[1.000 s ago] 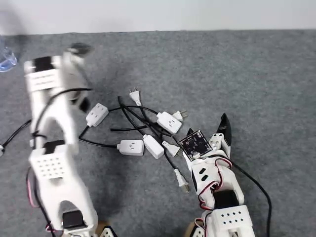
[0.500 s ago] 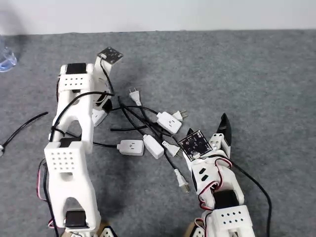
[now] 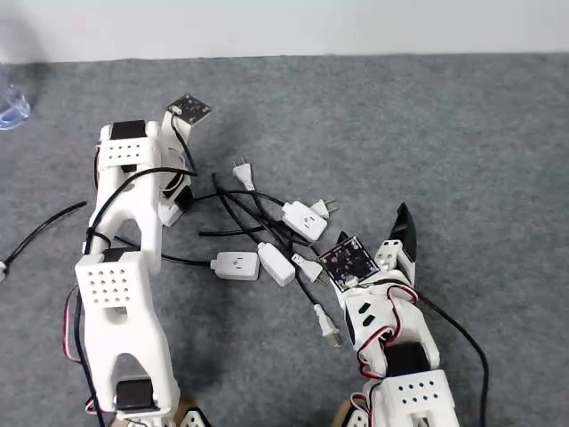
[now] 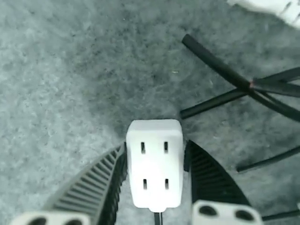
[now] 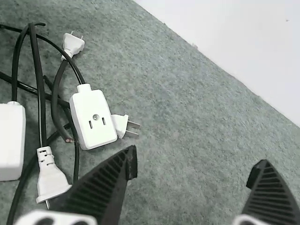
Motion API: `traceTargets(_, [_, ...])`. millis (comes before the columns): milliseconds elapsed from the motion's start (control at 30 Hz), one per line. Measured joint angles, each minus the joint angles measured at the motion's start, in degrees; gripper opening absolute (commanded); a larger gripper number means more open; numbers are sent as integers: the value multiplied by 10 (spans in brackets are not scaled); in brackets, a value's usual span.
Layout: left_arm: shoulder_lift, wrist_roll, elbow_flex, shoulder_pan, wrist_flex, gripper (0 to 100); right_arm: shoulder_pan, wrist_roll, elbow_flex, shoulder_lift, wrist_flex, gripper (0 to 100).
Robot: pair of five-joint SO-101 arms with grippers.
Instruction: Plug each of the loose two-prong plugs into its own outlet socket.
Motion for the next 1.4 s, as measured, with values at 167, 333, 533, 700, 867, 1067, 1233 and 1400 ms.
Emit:
traceTargets(167, [-2, -19, 14, 2, 13, 16, 0, 0, 0, 0, 0, 372])
traceTargets(333, [-3, -51, 17, -4, 43, 13, 0, 0, 0, 0, 0, 372])
traceTargets(533, [-1, -50, -50, -29, 120, 13, 0, 0, 0, 0, 0, 372])
traceTargets(700, [-53, -50, -138, -76, 149, 13, 0, 0, 0, 0, 0, 372])
traceTargets(867, [-133, -50, -126, -155, 150, 13, 0, 0, 0, 0, 0, 372])
traceTargets(1067, [-234, -127, -1, -273, 151, 13, 0, 0, 0, 0, 0, 372])
traceTargets(1233, [-266, -244, 128, -354, 144, 13, 0, 0, 0, 0, 0, 372])
traceTargets(1400, [-266, -280, 212, -400, 33, 13, 0, 0, 0, 0, 0, 372])
